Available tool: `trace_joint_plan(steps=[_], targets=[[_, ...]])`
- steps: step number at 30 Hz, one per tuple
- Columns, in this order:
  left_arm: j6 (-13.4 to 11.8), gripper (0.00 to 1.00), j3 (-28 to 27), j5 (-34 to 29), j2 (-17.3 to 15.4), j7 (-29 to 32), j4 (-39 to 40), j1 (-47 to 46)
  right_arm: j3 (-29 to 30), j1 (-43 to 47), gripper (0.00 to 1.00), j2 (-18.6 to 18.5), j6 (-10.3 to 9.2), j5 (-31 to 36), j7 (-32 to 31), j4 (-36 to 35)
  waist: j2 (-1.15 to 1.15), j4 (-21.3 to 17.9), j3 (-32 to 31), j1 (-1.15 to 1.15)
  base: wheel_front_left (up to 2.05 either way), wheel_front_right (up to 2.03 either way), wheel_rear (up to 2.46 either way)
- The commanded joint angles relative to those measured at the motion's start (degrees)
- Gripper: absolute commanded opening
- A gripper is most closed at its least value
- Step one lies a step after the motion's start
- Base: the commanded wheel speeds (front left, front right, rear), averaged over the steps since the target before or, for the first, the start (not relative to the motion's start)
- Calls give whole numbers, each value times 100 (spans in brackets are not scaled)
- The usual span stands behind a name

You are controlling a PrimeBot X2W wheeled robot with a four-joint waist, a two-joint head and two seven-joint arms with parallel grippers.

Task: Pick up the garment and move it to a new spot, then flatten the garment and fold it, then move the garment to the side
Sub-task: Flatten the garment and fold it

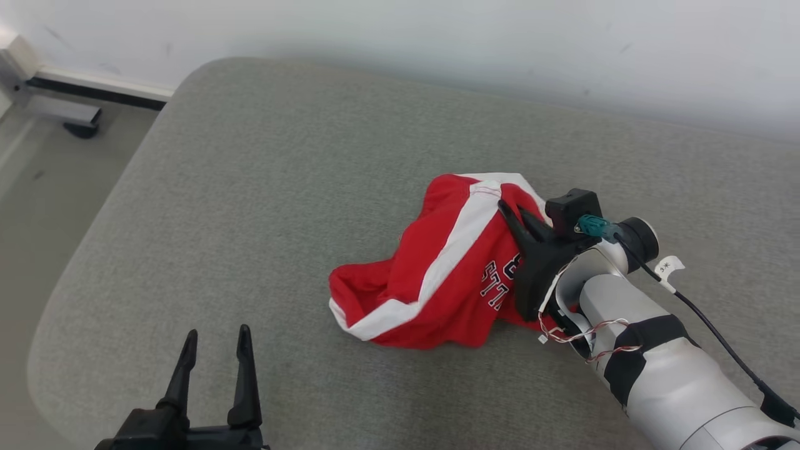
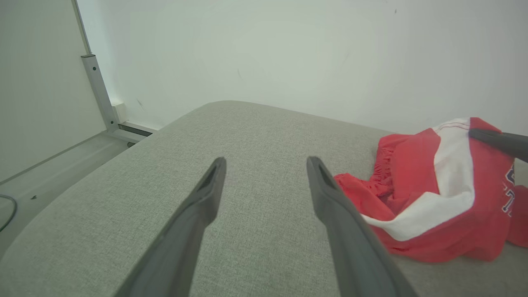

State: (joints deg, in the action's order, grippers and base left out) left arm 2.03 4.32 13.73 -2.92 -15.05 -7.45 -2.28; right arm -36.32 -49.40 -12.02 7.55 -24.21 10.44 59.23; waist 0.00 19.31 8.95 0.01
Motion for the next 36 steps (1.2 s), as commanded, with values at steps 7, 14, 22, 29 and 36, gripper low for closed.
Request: trace_joint_plan(steps=[7,14,22,29,36], targets=[[45,100,-288,-33,5,-16,10,194,-35,218,0,-224,-16,-75,456,-488,0,-669,-283,-1,0,0,0],[92,100,-402,-67,4,-16,4,309,641,1259,0,-621,-16,265,474,-2099,0,-1204,-378,-1,0,0,0],[74,100,-395,-90,5,-17,31,379,1762,2947,0,-601,-16,660,477,-3550,0,-1670,-428,-1,0,0,0],[61,100,-342,-73,4,-16,10,357,2687,4125,0,-305,-16,726,451,-4024,0,-1835,-387,-1,0,0,0],[65,100,-336,-47,4,-17,-47,408,3138,4625,100,42,-16,845,452,-3939,0,-1894,-430,-1,0,0,0]])
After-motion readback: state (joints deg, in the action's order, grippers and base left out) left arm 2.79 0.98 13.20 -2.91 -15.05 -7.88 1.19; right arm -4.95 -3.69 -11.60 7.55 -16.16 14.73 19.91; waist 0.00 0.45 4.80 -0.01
